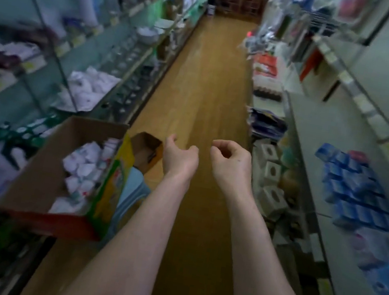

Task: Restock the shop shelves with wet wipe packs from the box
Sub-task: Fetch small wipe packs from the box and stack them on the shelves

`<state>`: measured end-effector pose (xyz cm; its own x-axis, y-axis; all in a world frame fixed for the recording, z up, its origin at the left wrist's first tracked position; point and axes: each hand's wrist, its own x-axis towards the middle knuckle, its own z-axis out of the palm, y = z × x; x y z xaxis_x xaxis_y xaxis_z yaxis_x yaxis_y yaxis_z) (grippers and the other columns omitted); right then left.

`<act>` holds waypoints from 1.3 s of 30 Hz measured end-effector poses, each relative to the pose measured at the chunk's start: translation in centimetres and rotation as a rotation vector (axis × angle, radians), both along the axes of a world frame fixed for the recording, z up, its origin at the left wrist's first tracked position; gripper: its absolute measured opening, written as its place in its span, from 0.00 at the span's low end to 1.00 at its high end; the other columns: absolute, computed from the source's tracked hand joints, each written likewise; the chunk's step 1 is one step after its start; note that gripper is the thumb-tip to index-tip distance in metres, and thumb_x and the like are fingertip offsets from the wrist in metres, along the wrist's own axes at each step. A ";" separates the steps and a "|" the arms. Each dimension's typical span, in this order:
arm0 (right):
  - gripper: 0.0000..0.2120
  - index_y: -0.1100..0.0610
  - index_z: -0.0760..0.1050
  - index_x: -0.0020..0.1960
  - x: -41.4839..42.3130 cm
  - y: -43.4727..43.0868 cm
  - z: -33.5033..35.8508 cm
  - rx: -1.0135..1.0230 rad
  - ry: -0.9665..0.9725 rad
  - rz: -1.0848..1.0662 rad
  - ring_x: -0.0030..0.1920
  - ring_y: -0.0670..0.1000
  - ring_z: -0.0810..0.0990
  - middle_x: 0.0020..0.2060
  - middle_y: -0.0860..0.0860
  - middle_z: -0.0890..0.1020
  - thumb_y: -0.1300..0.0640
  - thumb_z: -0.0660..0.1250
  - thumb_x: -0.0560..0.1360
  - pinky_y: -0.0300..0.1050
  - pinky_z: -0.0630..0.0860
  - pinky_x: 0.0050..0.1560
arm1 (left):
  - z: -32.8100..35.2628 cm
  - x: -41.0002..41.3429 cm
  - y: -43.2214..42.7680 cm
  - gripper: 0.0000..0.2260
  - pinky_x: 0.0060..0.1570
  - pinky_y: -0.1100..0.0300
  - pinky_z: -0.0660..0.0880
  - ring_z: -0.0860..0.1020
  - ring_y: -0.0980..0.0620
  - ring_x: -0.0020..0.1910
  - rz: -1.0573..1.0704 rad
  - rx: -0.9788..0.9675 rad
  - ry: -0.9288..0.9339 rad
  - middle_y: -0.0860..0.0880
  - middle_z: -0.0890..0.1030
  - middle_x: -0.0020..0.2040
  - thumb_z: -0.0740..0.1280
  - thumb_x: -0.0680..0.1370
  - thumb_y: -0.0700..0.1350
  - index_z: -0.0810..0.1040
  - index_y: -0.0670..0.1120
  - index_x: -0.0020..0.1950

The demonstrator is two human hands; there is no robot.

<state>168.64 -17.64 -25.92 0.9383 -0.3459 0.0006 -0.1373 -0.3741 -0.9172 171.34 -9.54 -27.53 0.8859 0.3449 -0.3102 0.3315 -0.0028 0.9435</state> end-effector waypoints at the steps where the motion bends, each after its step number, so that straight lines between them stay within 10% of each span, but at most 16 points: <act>1: 0.08 0.53 0.79 0.56 0.9 1.9 -0.4 0.010 0.010 0.027 0.47 0.44 0.77 0.44 0.43 0.78 0.56 0.64 0.79 0.34 0.72 0.43 | -0.5 0.7 2.0 0.25 0.55 0.58 0.70 0.72 0.48 0.63 0.029 0.005 0.009 0.47 0.70 0.70 0.65 0.79 0.41 0.63 0.48 0.75; 6: 0.05 0.50 0.79 0.49 5.1 12.1 -2.4 0.016 0.066 0.147 0.47 0.49 0.79 0.43 0.46 0.81 0.57 0.64 0.77 0.46 0.78 0.48 | -2.6 4.4 12.5 0.25 0.55 0.58 0.72 0.73 0.52 0.55 0.114 -0.010 0.064 0.50 0.73 0.62 0.64 0.78 0.39 0.64 0.47 0.74; 11: 0.06 0.53 0.78 0.50 9.0 20.5 -4.3 0.018 0.148 0.236 0.29 0.45 0.71 0.33 0.47 0.77 0.57 0.63 0.78 0.38 0.68 0.28 | -4.6 7.7 21.2 0.19 0.53 0.60 0.69 0.74 0.48 0.60 0.168 0.021 0.101 0.50 0.73 0.59 0.64 0.78 0.38 0.68 0.50 0.68; 15: 0.06 0.53 0.79 0.51 11.3 25.9 -6.1 0.040 0.217 0.285 0.28 0.45 0.71 0.31 0.46 0.77 0.57 0.63 0.78 0.40 0.69 0.29 | -6.4 9.6 27.3 0.26 0.63 0.54 0.70 0.71 0.47 0.66 0.216 0.032 0.154 0.46 0.69 0.72 0.65 0.78 0.39 0.62 0.46 0.76; 21: 0.07 0.55 0.80 0.52 14.4 30.9 -9.4 0.050 0.330 0.384 0.26 0.46 0.69 0.33 0.48 0.78 0.57 0.64 0.78 0.41 0.65 0.28 | -10.2 11.6 33.7 0.25 0.50 0.53 0.73 0.76 0.43 0.60 0.315 0.043 0.283 0.43 0.74 0.67 0.65 0.78 0.40 0.64 0.47 0.74; 28: 0.05 0.54 0.79 0.47 19.0 34.6 -15.1 0.032 0.462 0.509 0.36 0.50 0.76 0.35 0.48 0.78 0.58 0.65 0.77 0.41 0.71 0.38 | -15.3 13.5 37.3 0.12 0.52 0.50 0.78 0.79 0.44 0.47 0.348 0.013 0.468 0.46 0.79 0.46 0.69 0.74 0.43 0.72 0.49 0.56; 33: 0.09 0.58 0.81 0.55 21.4 36.1 -20.5 0.023 0.605 0.592 0.42 0.51 0.78 0.42 0.52 0.81 0.59 0.65 0.77 0.49 0.77 0.48 | -22.8 14.5 39.8 0.32 0.56 0.44 0.77 0.79 0.44 0.52 0.343 0.102 0.702 0.47 0.80 0.55 0.70 0.65 0.54 0.70 0.52 0.69; 36: 0.09 0.57 0.81 0.54 22.0 36.9 -24.1 0.002 0.730 0.625 0.49 0.57 0.82 0.47 0.56 0.83 0.60 0.65 0.76 0.53 0.79 0.54 | -23.6 14.5 39.5 0.24 0.61 0.46 0.74 0.77 0.42 0.58 0.330 0.044 0.753 0.42 0.78 0.60 0.69 0.75 0.45 0.70 0.46 0.70; 39: 0.10 0.58 0.82 0.54 22.2 37.5 -27.4 -0.128 0.820 0.698 0.53 0.58 0.80 0.52 0.57 0.82 0.60 0.64 0.77 0.53 0.78 0.56 | -26.3 14.3 39.7 0.06 0.58 0.51 0.75 0.78 0.43 0.55 0.304 0.084 0.797 0.42 0.79 0.57 0.67 0.75 0.39 0.76 0.49 0.50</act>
<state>190.81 19.81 -53.34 0.6593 0.2223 -0.7183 -0.4105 -0.6940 -0.5915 185.66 30.20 -53.79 0.2795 0.5817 -0.7639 0.8933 0.1341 0.4290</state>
